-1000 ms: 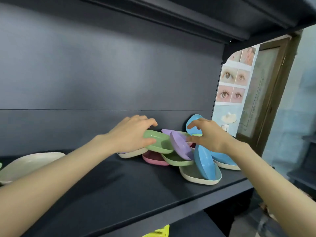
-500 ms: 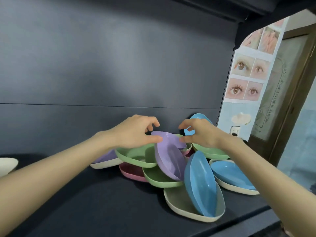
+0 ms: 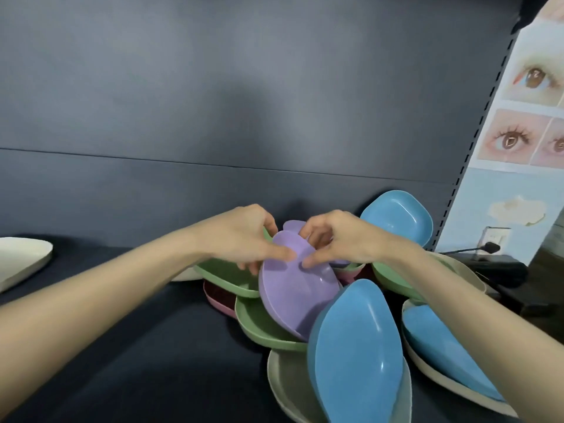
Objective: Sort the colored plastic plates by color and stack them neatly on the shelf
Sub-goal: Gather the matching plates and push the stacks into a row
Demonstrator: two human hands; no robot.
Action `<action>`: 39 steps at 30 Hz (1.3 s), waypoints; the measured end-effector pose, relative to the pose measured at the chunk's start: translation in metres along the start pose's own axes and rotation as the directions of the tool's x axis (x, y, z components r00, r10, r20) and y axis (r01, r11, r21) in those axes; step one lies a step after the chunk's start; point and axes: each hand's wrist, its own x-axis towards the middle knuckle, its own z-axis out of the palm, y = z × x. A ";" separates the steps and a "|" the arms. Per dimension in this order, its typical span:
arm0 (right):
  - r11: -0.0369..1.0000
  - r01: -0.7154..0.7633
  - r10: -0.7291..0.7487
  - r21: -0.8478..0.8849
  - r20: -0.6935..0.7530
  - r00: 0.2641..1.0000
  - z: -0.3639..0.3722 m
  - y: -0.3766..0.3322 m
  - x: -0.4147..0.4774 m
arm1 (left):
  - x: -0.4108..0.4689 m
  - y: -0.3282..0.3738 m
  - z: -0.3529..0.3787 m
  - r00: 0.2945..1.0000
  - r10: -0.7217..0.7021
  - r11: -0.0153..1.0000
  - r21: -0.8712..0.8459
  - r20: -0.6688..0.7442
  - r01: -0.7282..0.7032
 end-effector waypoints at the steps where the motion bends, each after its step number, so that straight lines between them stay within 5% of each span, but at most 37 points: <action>1: 1.000 0.025 -0.025 0.007 0.007 1.000 0.001 0.003 0.001 | 0.000 0.003 0.002 1.000 -0.026 1.000 -0.018 -0.011 0.025; 8: 0.970 0.203 -0.184 0.134 -0.139 0.973 -0.011 0.007 0.007 | -0.013 0.021 0.003 0.941 -0.089 0.996 -0.060 -0.326 0.073; 14: 0.904 0.339 -0.233 0.259 -0.366 0.901 -0.033 0.001 0.001 | -0.018 0.039 -0.006 0.744 -0.028 1.000 -0.028 -0.668 0.013; 22: 0.774 0.392 -0.109 0.498 -0.505 0.856 -0.063 -0.011 -0.047 | -0.025 0.075 -0.011 0.570 0.020 0.969 -0.125 -0.822 -0.213; 25: 0.767 0.376 -0.053 0.520 -0.533 0.845 -0.065 -0.013 -0.078 | -0.034 0.087 0.000 0.599 0.032 0.936 -0.186 -0.800 -0.299; 30: 0.817 0.271 0.066 0.508 -0.550 0.832 -0.051 -0.011 -0.131 | -0.051 0.091 0.031 0.759 0.075 0.892 -0.296 -0.647 -0.340; 34: 0.851 0.147 0.199 0.505 -0.569 0.798 -0.037 -0.002 -0.161 | -0.066 0.091 0.056 0.898 0.143 0.890 -0.343 -0.416 -0.301; 39: 0.883 0.034 0.282 0.468 -0.587 0.759 -0.023 0.014 -0.190 | -0.086 0.077 0.076 0.955 0.099 0.927 -0.324 -0.279 -0.191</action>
